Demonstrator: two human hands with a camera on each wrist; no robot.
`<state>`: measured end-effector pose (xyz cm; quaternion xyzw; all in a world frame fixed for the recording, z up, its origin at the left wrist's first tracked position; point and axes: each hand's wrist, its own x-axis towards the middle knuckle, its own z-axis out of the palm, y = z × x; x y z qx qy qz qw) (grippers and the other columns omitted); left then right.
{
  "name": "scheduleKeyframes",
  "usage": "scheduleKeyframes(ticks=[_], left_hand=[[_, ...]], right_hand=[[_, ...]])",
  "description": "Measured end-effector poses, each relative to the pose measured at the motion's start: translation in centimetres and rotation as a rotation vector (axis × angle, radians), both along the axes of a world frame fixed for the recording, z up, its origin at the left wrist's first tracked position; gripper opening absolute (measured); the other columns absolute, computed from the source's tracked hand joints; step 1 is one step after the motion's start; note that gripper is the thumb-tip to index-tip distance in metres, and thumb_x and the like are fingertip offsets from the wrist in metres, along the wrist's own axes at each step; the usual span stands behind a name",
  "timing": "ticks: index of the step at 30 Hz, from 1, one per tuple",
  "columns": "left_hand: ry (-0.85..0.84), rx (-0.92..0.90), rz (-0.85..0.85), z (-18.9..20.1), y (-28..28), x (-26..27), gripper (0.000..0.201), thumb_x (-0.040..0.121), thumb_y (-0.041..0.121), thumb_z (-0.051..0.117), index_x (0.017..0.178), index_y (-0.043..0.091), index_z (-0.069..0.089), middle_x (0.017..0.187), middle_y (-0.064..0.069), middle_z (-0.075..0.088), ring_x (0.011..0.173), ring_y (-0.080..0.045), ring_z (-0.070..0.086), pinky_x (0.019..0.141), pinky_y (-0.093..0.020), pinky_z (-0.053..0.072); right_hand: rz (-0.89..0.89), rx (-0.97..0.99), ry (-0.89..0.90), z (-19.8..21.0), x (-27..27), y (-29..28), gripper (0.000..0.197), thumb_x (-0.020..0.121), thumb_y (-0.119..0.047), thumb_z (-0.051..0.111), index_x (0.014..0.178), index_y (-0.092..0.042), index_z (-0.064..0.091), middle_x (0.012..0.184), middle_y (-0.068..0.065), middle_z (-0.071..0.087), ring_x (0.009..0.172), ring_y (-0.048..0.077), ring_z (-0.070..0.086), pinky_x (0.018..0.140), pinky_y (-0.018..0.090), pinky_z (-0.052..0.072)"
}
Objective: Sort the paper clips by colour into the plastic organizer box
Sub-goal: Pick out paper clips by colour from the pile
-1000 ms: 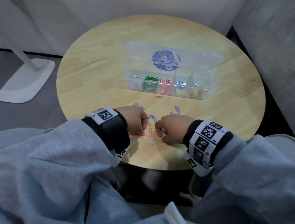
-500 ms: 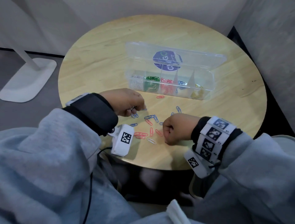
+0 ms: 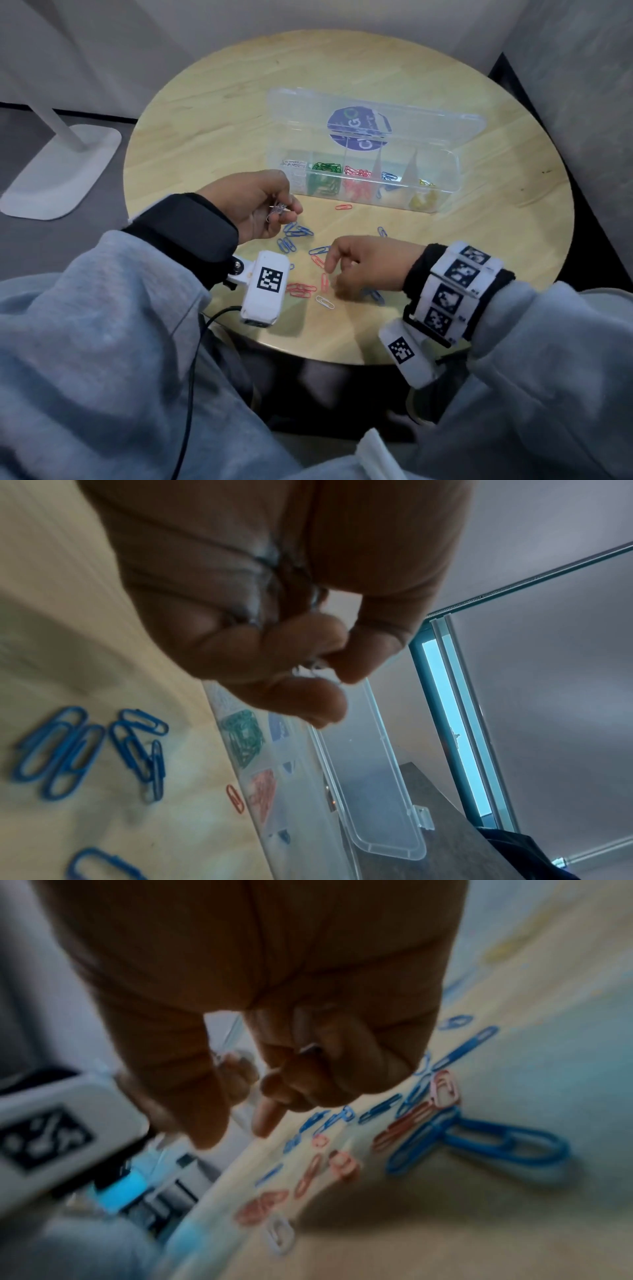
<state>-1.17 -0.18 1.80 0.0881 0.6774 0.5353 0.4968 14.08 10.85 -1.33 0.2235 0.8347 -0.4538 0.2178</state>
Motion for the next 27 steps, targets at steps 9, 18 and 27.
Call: scheduleKeyframes(ticks=[9, 18, 27], left_hand=[[0.059, -0.035, -0.083, -0.4, 0.5, 0.4, 0.029, 0.084, -0.002, 0.035, 0.069, 0.021, 0.044, 0.058, -0.002, 0.053, 0.042, -0.008, 0.044, 0.038, -0.013, 0.026], [-0.015, 0.072, 0.161, -0.2, 1.2, -1.3, 0.040, 0.086, -0.014, 0.019, 0.084, 0.010, 0.051, 0.084, -0.011, 0.052, 0.076, -0.019, 0.057, 0.053, -0.015, 0.052], [0.099, 0.168, 0.293, 0.4, 2.5, -5.1, 0.059, 0.080, -0.024, 0.014, 0.108, 0.009, 0.053, 0.090, -0.008, 0.053, 0.081, -0.014, 0.058, 0.064, -0.012, 0.053]], right_hand=[[0.480, 0.555, 0.002, -0.7, -1.4, -2.9, 0.009, 0.083, -0.021, 0.059, 0.084, -0.022, 0.050, 0.082, -0.003, 0.050, 0.080, 0.020, 0.047, 0.049, 0.019, 0.027], [0.221, 0.376, -0.025, 1.2, -1.7, 0.3, 0.009, 0.078, -0.015, 0.061, 0.070, -0.019, 0.057, 0.070, -0.001, 0.061, 0.063, 0.019, 0.057, 0.058, 0.022, 0.044], [-0.469, -0.257, 0.238, 5.8, -7.4, 4.1, 0.030, 0.087, 0.009, 0.049, 0.066, -0.011, 0.041, 0.065, 0.010, 0.051, 0.046, 0.013, 0.048, 0.037, 0.014, 0.040]])
